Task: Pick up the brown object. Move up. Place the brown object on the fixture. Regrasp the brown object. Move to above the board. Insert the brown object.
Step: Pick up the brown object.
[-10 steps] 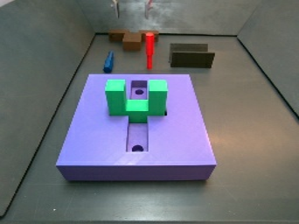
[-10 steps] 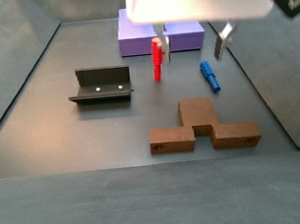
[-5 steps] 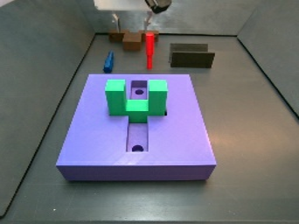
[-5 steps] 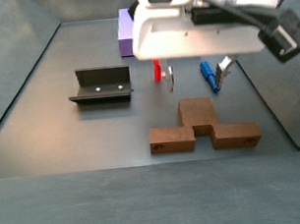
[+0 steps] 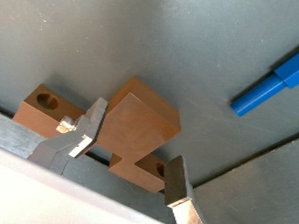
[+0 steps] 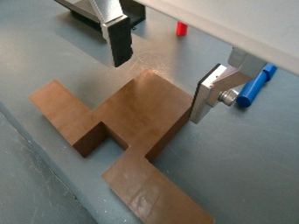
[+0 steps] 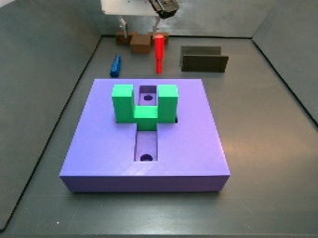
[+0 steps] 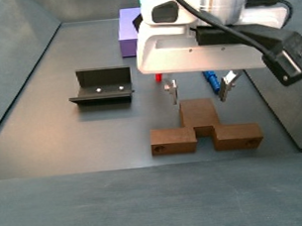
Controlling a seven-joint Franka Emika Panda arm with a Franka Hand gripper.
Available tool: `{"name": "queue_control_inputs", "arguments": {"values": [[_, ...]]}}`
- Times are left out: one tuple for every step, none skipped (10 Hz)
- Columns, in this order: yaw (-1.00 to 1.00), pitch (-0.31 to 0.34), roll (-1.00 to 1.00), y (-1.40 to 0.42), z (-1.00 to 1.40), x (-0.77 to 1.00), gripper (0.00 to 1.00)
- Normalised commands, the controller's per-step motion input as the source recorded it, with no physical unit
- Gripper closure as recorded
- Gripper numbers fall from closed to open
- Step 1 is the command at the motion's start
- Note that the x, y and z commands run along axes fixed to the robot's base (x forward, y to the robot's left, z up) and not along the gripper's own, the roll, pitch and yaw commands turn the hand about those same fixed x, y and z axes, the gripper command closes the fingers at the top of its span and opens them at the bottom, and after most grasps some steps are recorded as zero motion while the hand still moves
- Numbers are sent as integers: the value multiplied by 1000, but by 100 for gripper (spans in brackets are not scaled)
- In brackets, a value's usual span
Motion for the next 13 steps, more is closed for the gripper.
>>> {"name": "queue_control_inputs", "arguments": {"values": [[0,-91,-183,0,-194,0,0],[-29,-56,-97,-46,-231,20,0],[-46,-11,-46,-11,-237,46,0],[-60,0,-30,0,-251,60,0],[-94,0,-26,0,-249,80,0],[-71,-1,-34,0,-231,51,0],[-60,-4,-40,0,-237,57,0],[-54,-4,-36,0,-229,49,0],[-57,0,-37,0,-206,54,0],[-57,0,-17,0,-177,54,0],[-17,0,-10,0,-114,29,0],[-37,0,-24,0,-109,14,0],[-43,0,-14,0,-97,0,0]]}}
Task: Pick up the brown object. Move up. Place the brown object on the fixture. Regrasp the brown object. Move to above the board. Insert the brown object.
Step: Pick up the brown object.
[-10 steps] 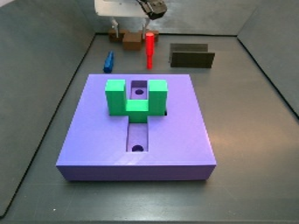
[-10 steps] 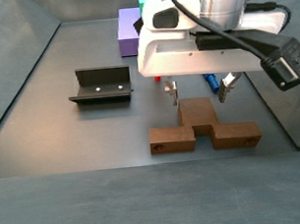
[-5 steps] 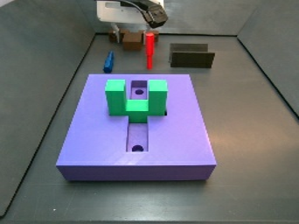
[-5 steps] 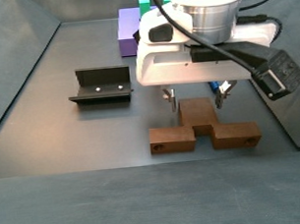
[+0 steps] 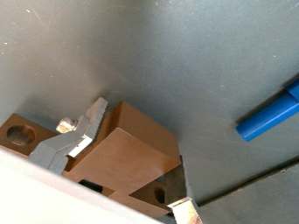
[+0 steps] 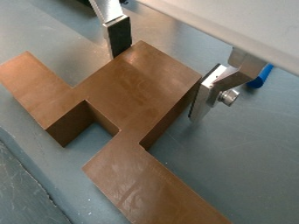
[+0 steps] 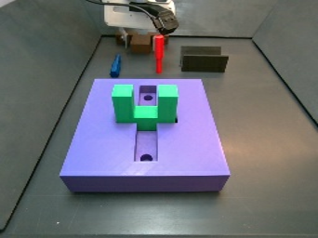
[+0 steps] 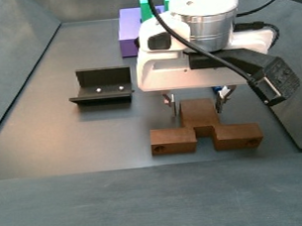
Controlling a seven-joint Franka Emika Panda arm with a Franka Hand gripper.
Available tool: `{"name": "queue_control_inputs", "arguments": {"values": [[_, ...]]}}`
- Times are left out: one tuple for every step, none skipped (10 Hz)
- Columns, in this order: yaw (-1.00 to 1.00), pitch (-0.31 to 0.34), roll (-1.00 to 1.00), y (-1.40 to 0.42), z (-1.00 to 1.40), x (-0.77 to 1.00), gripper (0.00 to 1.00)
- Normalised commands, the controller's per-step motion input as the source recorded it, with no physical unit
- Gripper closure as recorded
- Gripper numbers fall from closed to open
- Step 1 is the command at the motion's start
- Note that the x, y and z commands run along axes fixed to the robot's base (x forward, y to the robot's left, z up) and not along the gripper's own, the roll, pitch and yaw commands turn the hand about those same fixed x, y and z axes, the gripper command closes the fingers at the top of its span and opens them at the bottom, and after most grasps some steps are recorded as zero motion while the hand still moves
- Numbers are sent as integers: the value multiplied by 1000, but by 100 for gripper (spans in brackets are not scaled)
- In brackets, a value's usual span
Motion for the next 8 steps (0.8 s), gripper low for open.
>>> {"name": "queue_control_inputs", "arguments": {"values": [[0,0,0,0,0,0,0],[0,0,0,0,0,0,100],[0,0,0,0,0,0,100],[0,0,0,0,0,0,100],[0,0,0,0,0,0,100],[0,0,0,0,0,0,100],[0,0,0,0,0,0,100],[0,0,0,0,0,0,100]]}}
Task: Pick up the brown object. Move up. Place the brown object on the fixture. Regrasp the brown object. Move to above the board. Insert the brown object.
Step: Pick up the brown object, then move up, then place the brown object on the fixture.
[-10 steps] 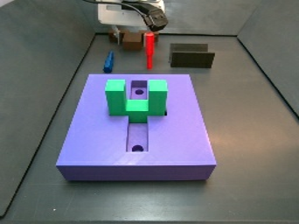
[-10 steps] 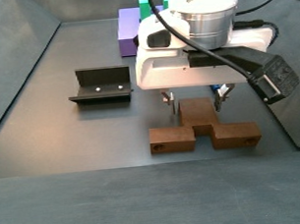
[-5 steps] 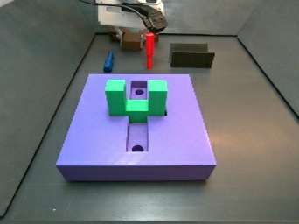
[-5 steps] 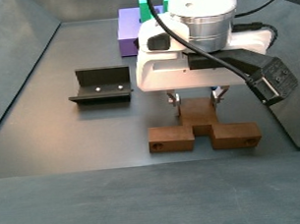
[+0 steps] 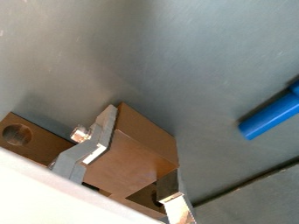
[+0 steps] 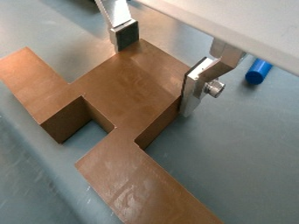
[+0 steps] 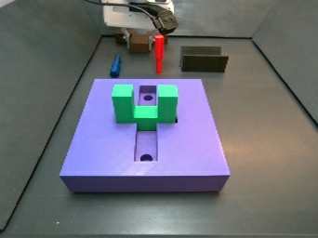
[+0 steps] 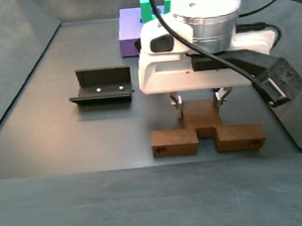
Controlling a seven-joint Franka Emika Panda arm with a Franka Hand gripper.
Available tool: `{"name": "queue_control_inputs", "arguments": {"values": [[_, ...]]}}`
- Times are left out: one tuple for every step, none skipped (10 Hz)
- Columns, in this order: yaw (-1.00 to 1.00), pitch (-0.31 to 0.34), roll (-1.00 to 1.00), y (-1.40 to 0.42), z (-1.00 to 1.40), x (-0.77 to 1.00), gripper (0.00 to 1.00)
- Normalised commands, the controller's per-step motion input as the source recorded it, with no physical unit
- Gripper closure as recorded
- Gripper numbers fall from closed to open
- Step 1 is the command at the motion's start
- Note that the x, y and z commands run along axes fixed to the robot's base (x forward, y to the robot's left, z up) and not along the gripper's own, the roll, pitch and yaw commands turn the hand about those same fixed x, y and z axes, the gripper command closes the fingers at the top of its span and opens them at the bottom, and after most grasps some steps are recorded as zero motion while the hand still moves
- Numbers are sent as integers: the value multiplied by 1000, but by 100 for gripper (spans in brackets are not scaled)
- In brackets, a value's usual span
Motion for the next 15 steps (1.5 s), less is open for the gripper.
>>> {"name": "queue_control_inputs", "arguments": {"values": [[0,0,0,0,0,0,100],[0,0,0,0,0,0,100],[0,0,0,0,0,0,100],[0,0,0,0,0,0,100],[0,0,0,0,0,0,100],[0,0,0,0,0,0,100],[0,0,0,0,0,0,100],[0,0,0,0,0,0,100],[0,0,0,0,0,0,100],[0,0,0,0,833,0,100],[-6,40,-10,-22,782,-93,100],[-14,49,40,-20,518,-114,100],[0,37,82,-19,252,-54,100],[0,0,-23,23,0,0,100],[0,0,-454,134,91,89,100]]}}
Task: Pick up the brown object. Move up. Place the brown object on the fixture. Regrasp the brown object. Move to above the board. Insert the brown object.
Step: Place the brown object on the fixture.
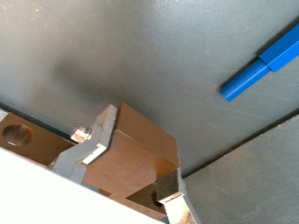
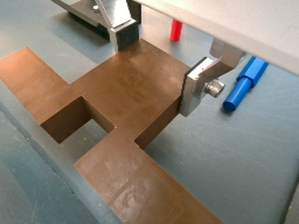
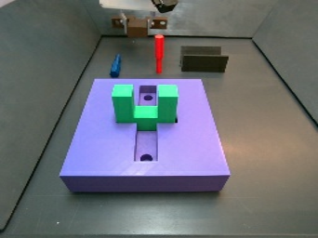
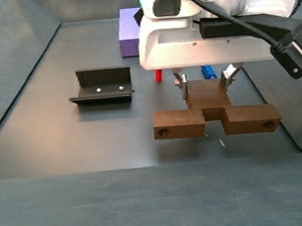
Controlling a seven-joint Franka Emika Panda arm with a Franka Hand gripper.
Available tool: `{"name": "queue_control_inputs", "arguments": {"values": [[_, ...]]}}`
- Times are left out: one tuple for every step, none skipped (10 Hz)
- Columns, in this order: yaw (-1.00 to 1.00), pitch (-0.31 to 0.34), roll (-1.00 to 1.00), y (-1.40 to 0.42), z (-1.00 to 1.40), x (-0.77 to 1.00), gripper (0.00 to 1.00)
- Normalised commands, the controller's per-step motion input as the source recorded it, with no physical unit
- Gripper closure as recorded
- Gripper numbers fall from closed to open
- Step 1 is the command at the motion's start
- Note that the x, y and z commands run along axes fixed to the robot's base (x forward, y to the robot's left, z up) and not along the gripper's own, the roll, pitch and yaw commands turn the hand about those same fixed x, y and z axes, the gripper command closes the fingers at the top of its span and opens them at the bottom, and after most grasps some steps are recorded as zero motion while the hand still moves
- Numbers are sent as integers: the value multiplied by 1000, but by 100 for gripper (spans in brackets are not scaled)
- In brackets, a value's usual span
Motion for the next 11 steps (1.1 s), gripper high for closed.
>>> {"name": "queue_control_inputs", "arguments": {"values": [[-97,-11,-1000,171,277,577,100],[-326,-94,-1000,0,171,669,100],[-326,-71,-1000,0,63,703,100],[-297,-14,-986,0,0,774,100],[-277,0,-960,0,0,809,100],[-306,-37,-971,0,0,763,100],[-280,-43,-1000,0,0,800,100],[-223,-9,-963,0,0,857,100],[-220,0,-903,0,0,909,100],[-226,0,-900,0,0,906,100],[-229,0,-897,0,0,903,100]]}}
